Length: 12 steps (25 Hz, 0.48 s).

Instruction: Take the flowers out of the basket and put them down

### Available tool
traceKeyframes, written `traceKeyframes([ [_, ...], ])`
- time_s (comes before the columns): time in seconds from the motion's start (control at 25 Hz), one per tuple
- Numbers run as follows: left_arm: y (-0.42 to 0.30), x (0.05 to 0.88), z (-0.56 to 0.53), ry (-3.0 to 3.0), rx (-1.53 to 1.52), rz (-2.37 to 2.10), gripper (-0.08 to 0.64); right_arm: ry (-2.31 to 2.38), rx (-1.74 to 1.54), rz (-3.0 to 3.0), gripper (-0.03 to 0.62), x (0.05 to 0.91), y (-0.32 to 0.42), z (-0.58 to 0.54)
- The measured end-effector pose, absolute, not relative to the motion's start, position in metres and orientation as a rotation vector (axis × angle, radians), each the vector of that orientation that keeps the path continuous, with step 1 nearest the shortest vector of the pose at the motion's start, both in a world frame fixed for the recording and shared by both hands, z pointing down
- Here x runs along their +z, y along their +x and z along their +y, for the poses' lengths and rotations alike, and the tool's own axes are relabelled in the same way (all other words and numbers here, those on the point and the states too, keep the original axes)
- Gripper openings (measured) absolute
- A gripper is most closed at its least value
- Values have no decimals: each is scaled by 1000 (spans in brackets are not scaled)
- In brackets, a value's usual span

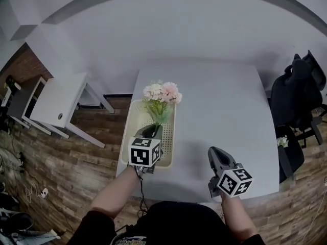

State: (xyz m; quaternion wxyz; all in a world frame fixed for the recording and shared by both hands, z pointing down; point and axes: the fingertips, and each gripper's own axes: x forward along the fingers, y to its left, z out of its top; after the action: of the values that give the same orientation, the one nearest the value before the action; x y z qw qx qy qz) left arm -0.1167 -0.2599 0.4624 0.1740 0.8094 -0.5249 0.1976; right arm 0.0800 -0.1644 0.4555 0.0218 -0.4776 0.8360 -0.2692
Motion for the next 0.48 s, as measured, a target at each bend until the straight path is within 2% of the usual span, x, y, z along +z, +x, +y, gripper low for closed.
traceKeyframes([
  [0.2, -63, 439, -234, 2366, 503, -1408, 43, -1477, -828, 2576, 21, 454, 106, -157],
  [0.48, 2, 450, -203, 2375, 484, -1303, 43, -1488, -839, 2568, 21, 459, 140, -146],
])
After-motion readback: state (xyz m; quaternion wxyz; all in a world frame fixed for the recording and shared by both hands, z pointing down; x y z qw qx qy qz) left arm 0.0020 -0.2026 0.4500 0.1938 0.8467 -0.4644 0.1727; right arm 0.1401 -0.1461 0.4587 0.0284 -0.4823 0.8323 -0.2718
